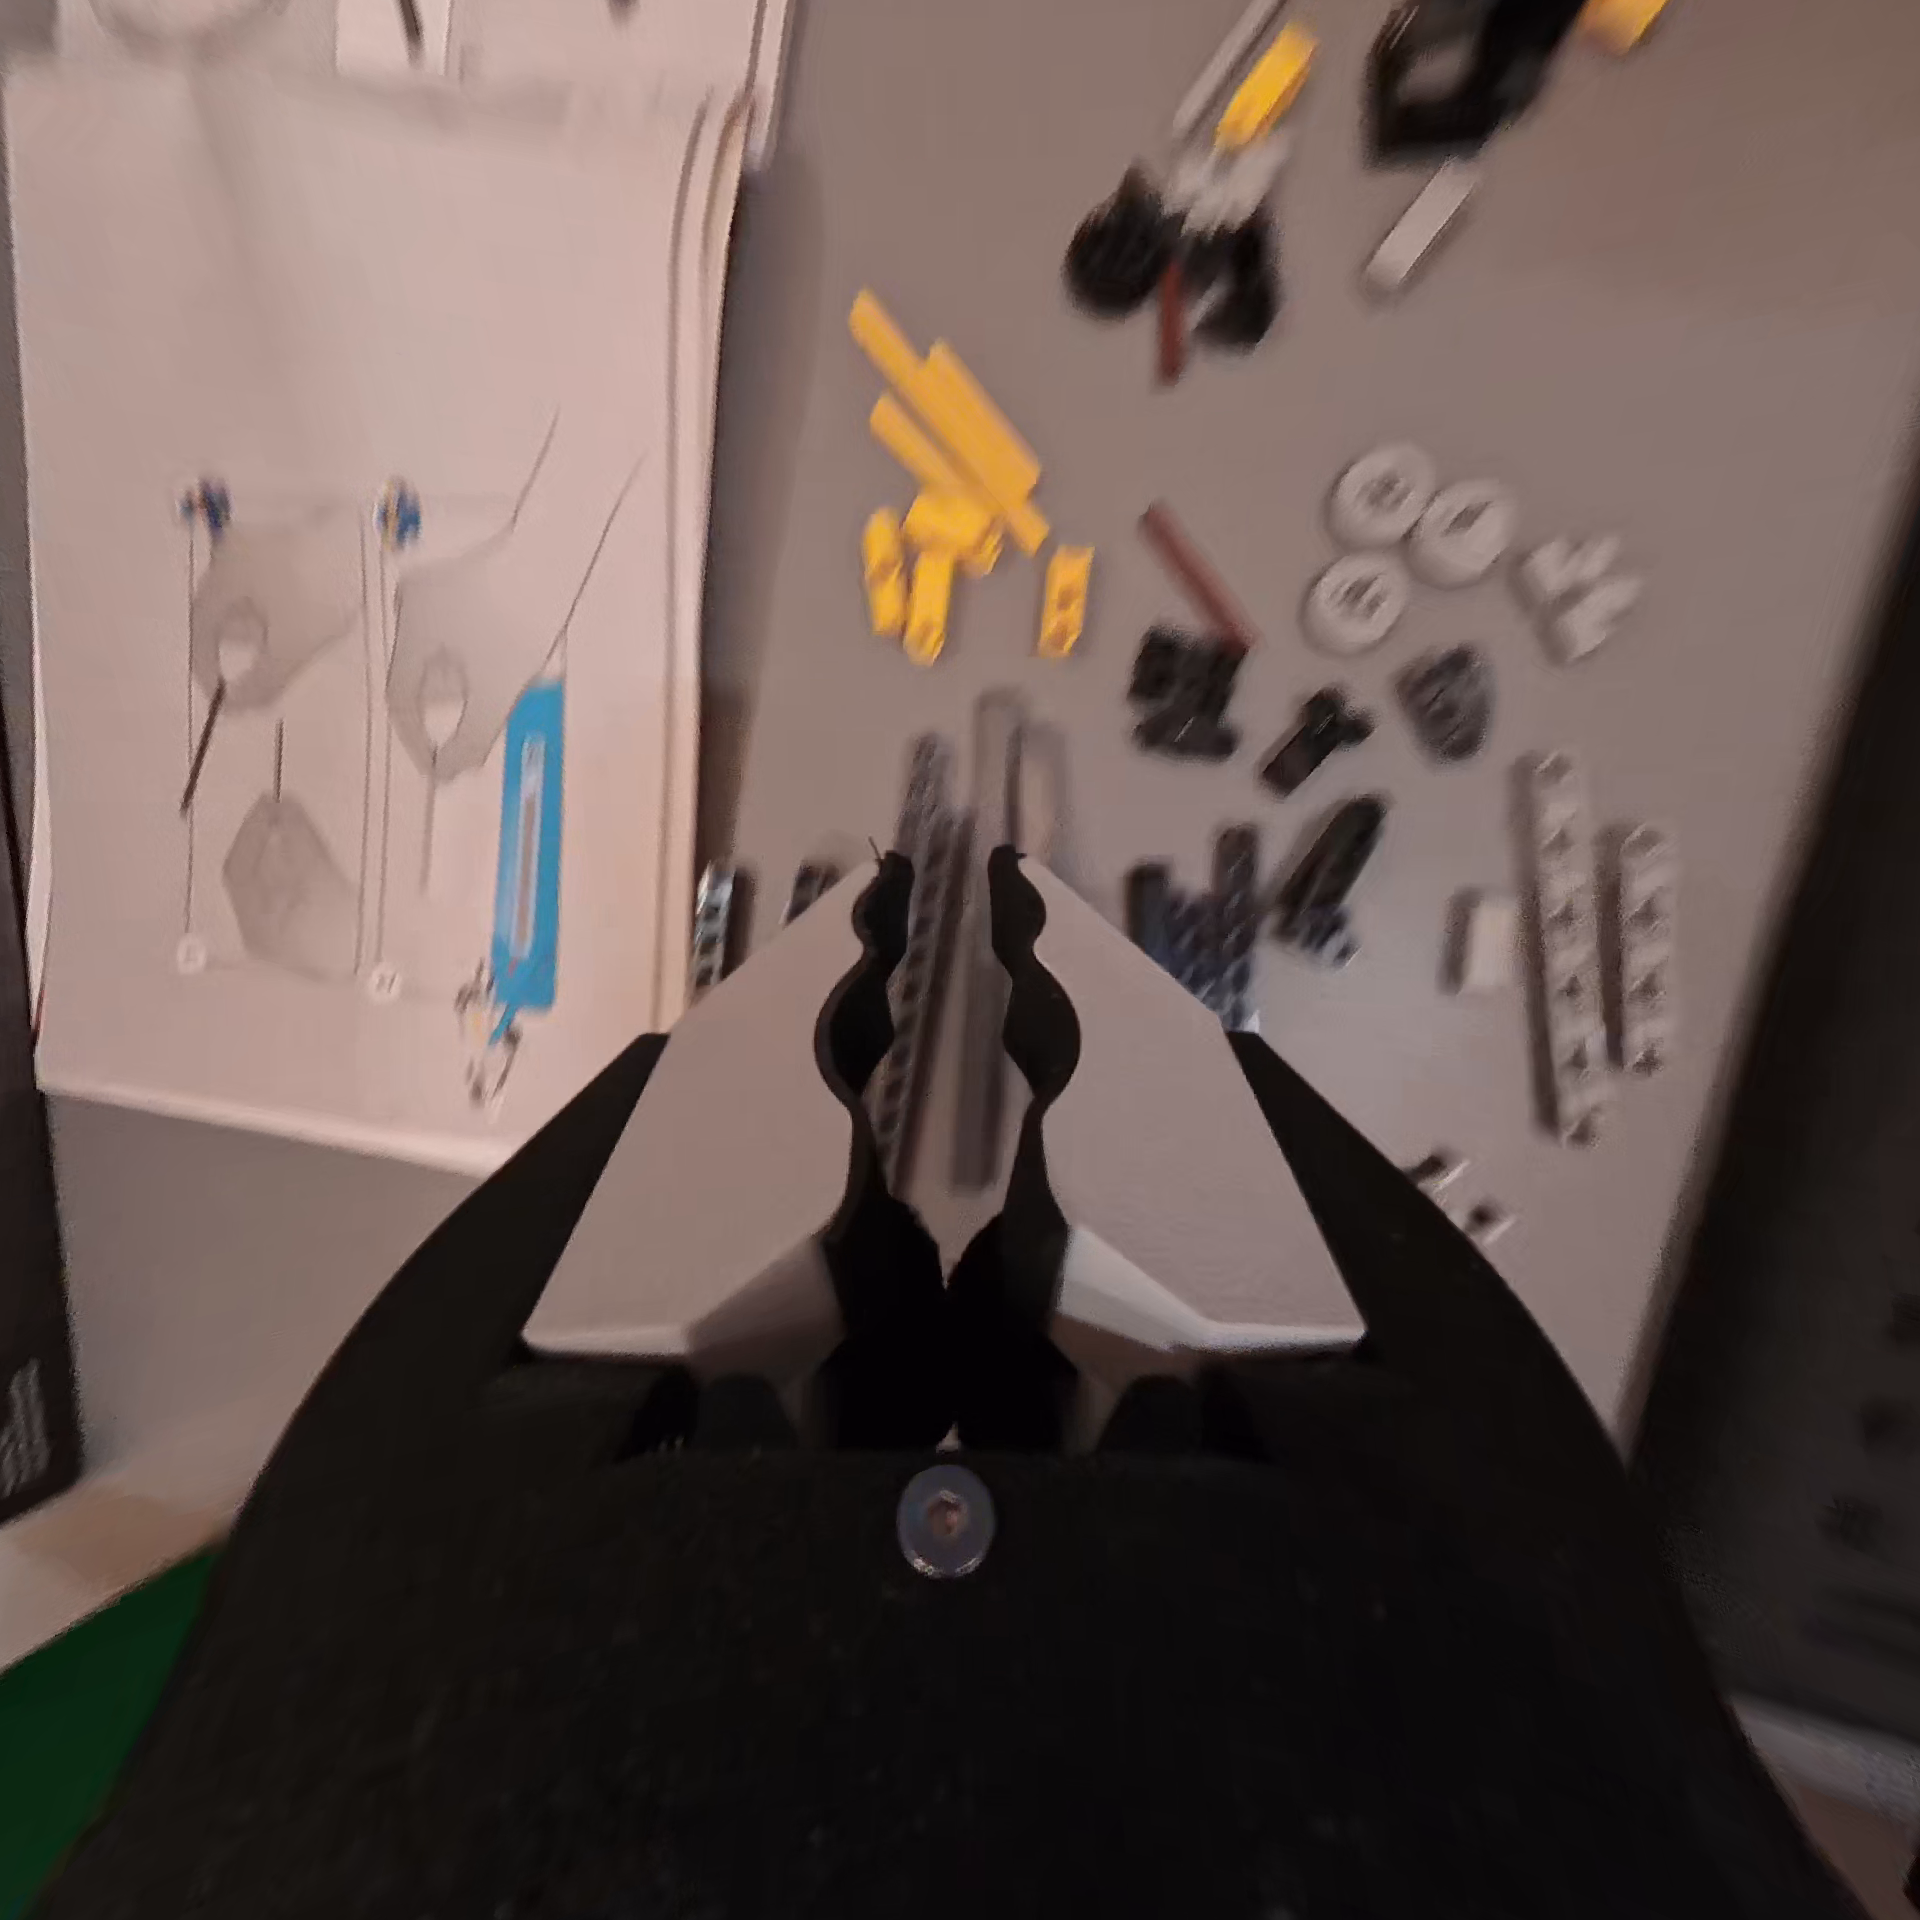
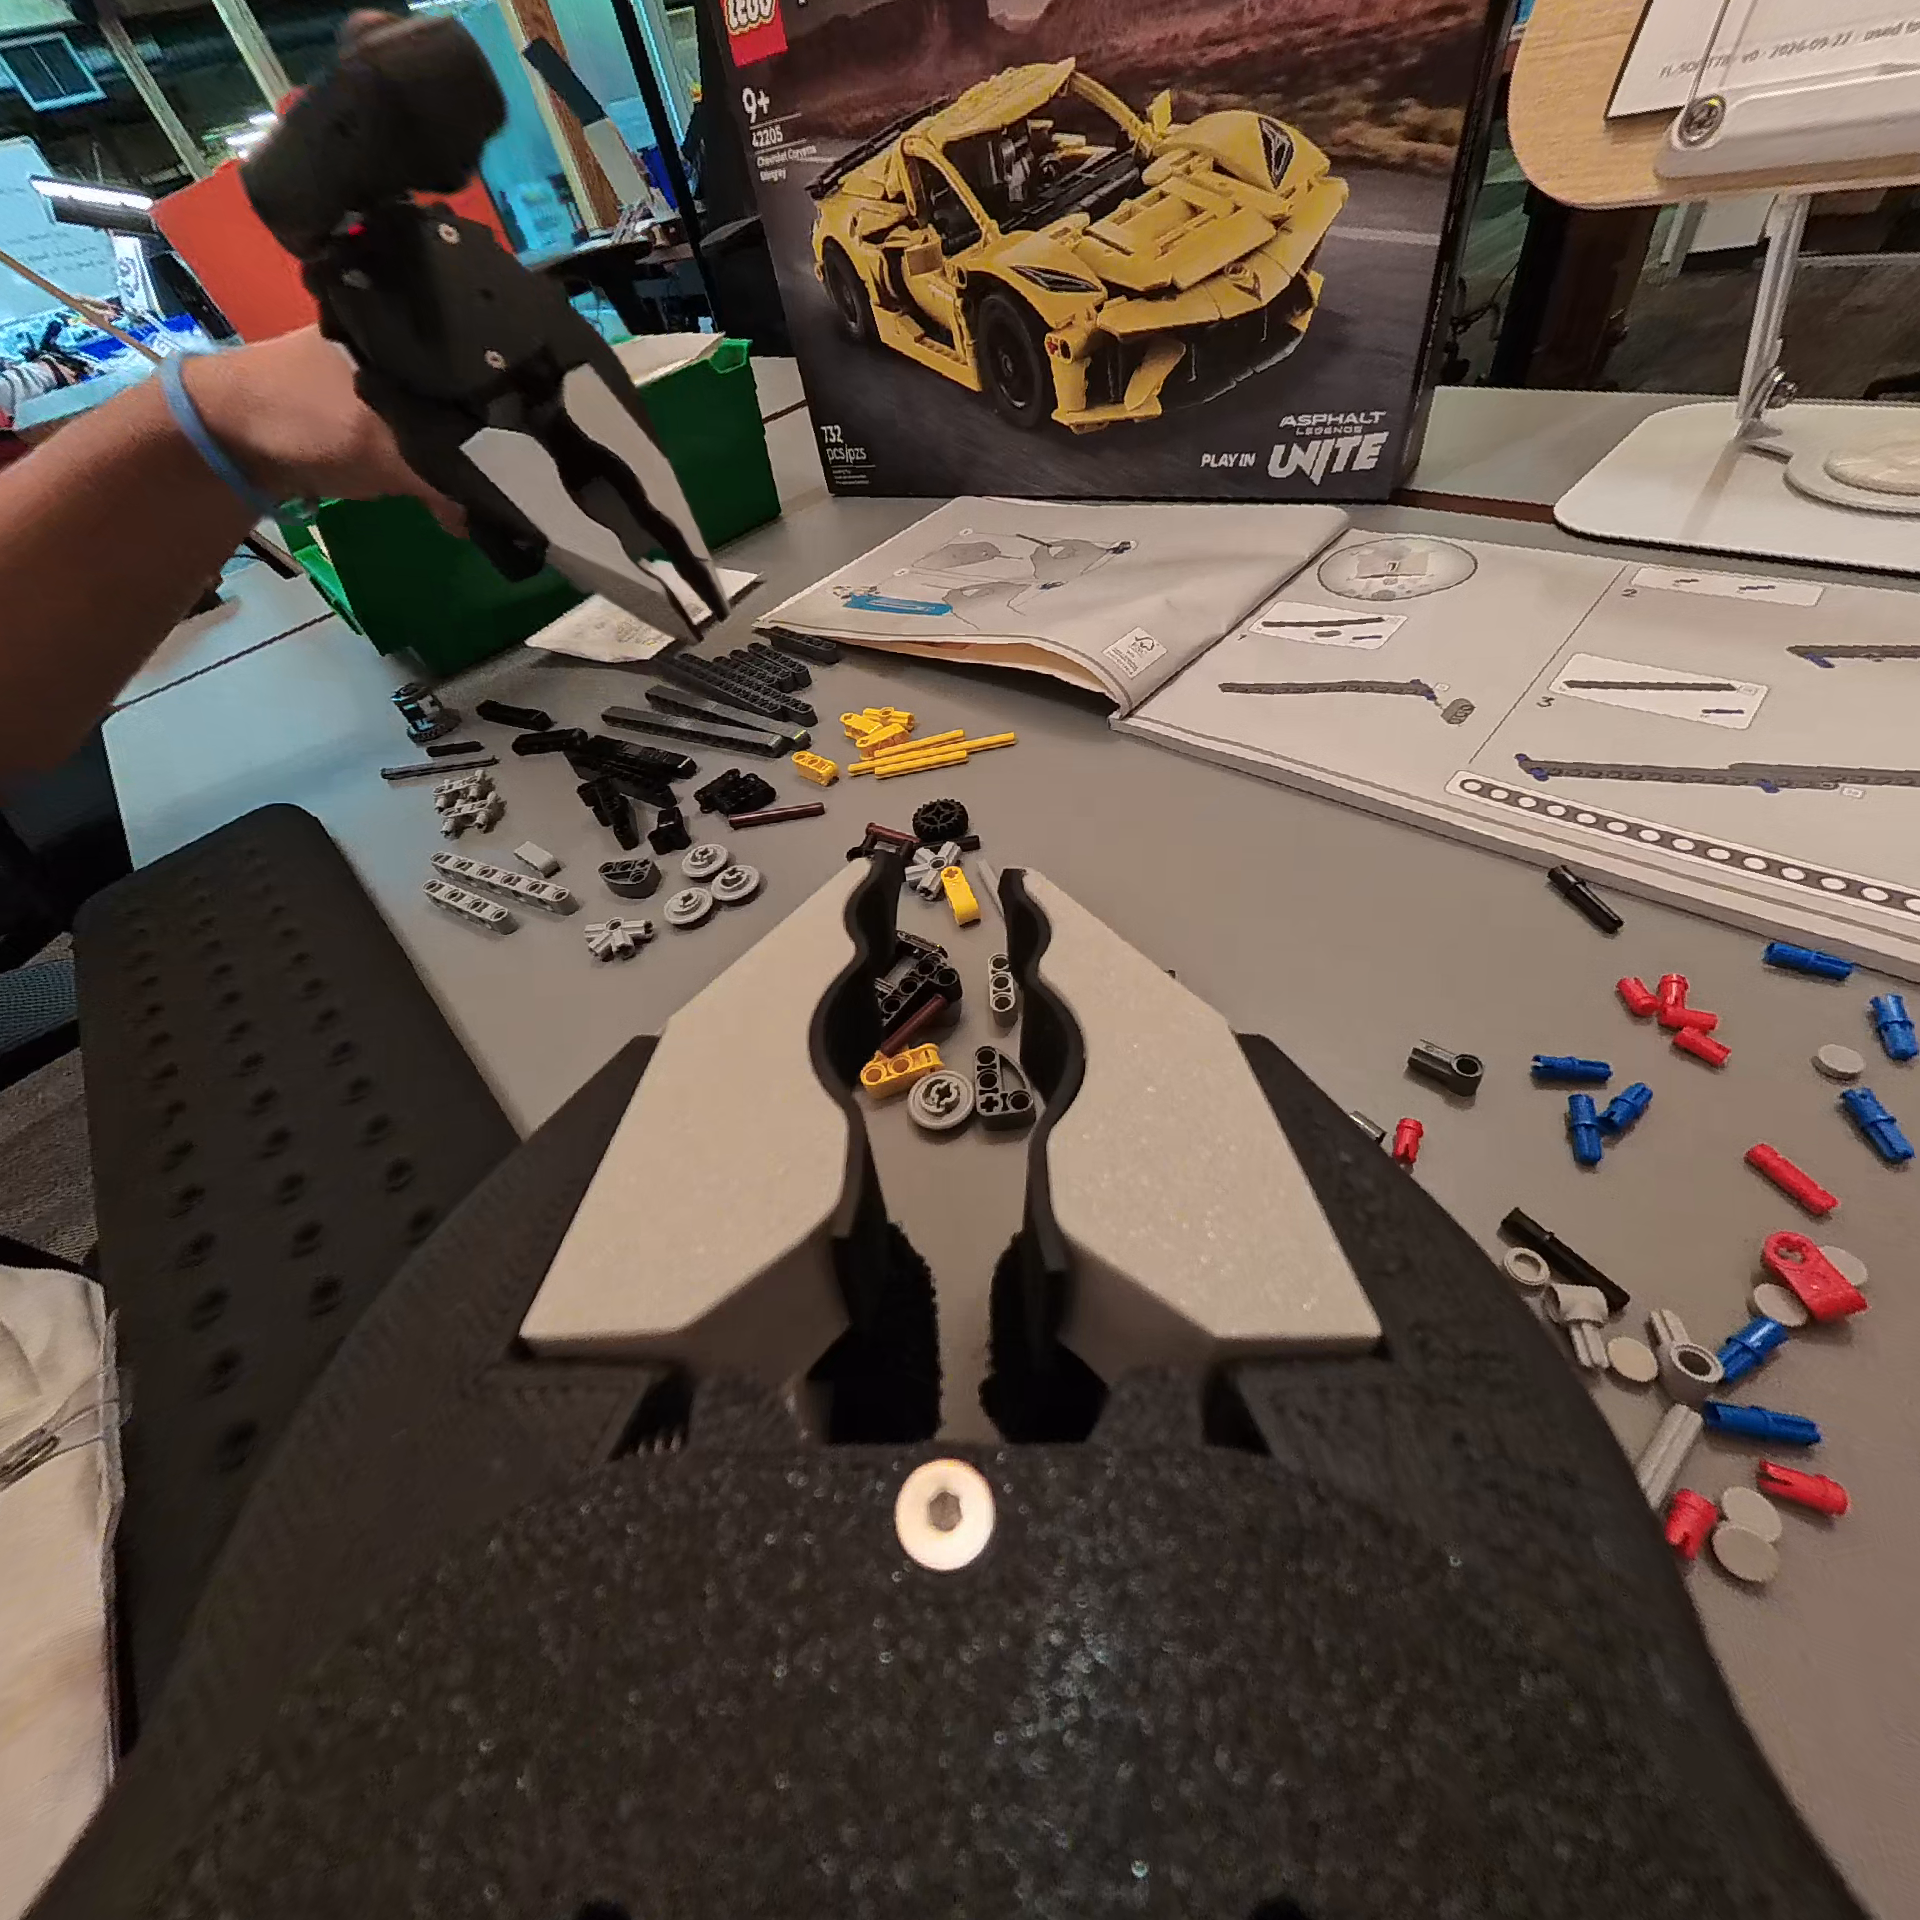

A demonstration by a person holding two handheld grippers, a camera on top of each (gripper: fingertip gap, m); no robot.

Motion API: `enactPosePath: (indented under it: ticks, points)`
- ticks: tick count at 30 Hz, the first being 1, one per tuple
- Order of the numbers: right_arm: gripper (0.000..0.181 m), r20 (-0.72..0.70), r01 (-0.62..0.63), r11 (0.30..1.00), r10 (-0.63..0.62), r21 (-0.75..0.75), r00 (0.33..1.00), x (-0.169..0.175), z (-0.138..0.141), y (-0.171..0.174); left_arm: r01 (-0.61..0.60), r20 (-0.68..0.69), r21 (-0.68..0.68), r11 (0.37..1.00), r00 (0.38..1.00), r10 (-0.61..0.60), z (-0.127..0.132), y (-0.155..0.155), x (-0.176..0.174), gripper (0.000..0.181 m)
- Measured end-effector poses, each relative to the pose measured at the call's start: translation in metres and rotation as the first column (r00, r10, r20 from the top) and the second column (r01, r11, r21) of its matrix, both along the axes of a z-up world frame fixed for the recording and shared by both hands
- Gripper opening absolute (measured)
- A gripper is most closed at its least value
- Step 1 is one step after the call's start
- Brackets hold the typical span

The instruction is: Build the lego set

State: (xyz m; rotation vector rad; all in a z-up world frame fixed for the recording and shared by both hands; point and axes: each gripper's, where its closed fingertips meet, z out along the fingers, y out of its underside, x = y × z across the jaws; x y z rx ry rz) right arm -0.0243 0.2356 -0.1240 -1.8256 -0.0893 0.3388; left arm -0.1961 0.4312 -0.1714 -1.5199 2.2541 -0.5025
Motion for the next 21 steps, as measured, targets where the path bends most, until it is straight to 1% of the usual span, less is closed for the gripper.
enactPosePath:
  ticks: [2,3,4,6,7,8,10,11,14,16,18,21]
  points:
    - [0.020,0.001,0.000,1.000,0.000,0.001,1.000,0.000,0.000,0.000,0.049,0.089,-0.024,0.999,0.995,-0.046,0.007,-0.037,0.020,0.014]
    - [0.020,0.000,-0.001,1.000,0.001,0.001,1.000,0.000,0.000,0.000,0.068,0.093,-0.005,0.998,0.993,-0.067,0.006,-0.050,0.025,0.012]
    - [0.020,-0.002,-0.003,1.000,0.003,0.001,1.000,0.000,0.000,0.000,0.063,0.075,0.036,0.997,0.995,-0.066,0.003,-0.055,0.026,0.009]
    - [0.020,-0.007,-0.004,1.000,0.004,0.005,1.000,0.000,0.001,0.000,0.005,0.038,0.108,0.994,0.999,-0.009,-0.001,-0.044,0.017,0.009]
    - [0.020,-0.008,-0.004,1.000,0.004,0.011,1.000,0.000,0.002,-0.001,-0.040,0.020,0.113,0.993,0.999,0.038,-0.003,-0.033,0.009,0.013]
    - [0.020,-0.010,-0.004,1.000,0.004,0.015,1.000,0.000,0.003,-0.001,-0.088,0.002,0.106,0.990,0.996,0.088,-0.005,-0.020,0.002,0.018]
    - [0.020,-0.016,-0.011,1.000,0.011,0.016,1.000,-0.001,0.003,-0.001,-0.172,-0.007,0.049,0.984,0.985,0.173,-0.006,-0.001,-0.007,0.036]
    - [0.020,-0.017,-0.015,1.000,0.015,0.015,1.000,-0.001,0.003,-0.001,-0.180,-0.011,0.025,0.983,0.984,0.180,-0.006,0.004,-0.009,0.039]
    - [0.020,-0.013,-0.017,1.000,0.017,0.012,1.000,-0.002,0.002,-0.001,-0.135,0.029,0.118,0.984,0.991,0.132,-0.004,0.030,-0.009,0.038]
    - [0.020,-0.008,-0.014,1.000,0.015,0.017,1.000,-0.002,0.003,-0.001,-0.107,0.000,0.057,0.993,0.994,0.107,-0.009,0.036,-0.007,0.042]
    - [0.020,-0.011,-0.015,1.000,0.015,0.016,1.000,-0.002,0.003,-0.001,-0.112,-0.027,-0.013,0.994,0.993,0.111,-0.016,0.046,-0.002,0.048]
    - [0.020,-0.015,-0.013,1.000,0.013,0.015,1.000,-0.001,0.003,-0.001,-0.121,-0.088,-0.128,0.984,0.990,0.110,-0.028,0.054,0.000,0.048]
